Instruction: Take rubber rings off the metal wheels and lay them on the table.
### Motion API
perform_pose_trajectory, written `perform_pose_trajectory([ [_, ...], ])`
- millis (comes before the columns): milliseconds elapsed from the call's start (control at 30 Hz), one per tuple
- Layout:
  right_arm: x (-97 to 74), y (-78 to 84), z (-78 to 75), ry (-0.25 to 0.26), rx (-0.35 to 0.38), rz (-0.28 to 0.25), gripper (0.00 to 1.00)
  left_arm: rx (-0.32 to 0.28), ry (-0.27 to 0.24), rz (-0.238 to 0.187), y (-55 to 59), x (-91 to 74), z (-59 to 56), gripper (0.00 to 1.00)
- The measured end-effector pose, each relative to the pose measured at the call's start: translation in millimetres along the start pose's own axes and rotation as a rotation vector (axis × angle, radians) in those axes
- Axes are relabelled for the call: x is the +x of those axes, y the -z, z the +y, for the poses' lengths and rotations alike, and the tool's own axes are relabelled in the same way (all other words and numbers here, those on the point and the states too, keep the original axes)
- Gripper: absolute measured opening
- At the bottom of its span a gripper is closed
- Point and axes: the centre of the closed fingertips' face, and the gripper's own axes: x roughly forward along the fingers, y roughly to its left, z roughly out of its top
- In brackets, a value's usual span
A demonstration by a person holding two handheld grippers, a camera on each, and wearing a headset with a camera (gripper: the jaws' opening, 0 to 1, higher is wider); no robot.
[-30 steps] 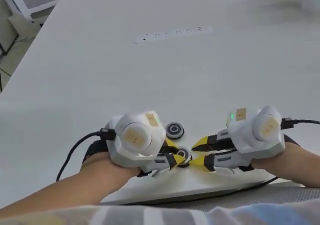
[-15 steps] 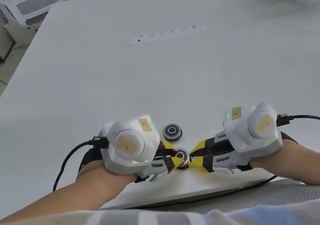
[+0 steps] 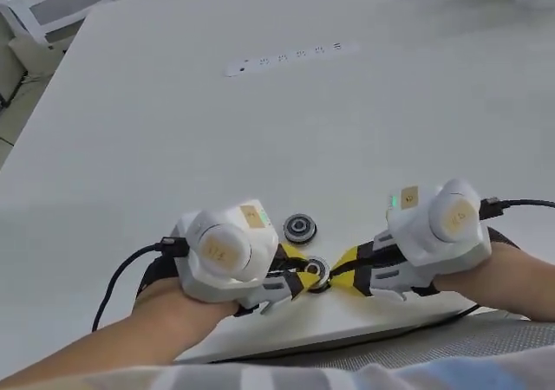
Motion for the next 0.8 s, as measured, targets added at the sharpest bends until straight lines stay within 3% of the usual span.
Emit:
perform_pose_trajectory([
  [267, -3.3, 0.4, 0.0, 0.008, 0.009, 0.004, 0.00, -0.002, -0.002, 0.006, -0.2, -0.2, -0.3, 0.13],
  [767, -6.7, -2.7, 1.9, 0.009, 0.132, -0.021, 0.00, 0.003, -0.006, 0.010, -0.5, -0.3, 0.2, 0.13],
  [800, -6.6, -4.5, 3.0, 0.002, 0.181, -0.038, 0.00, 0.004, -0.005, 0.009, -0.5, -0.3, 0.2, 0.13],
])
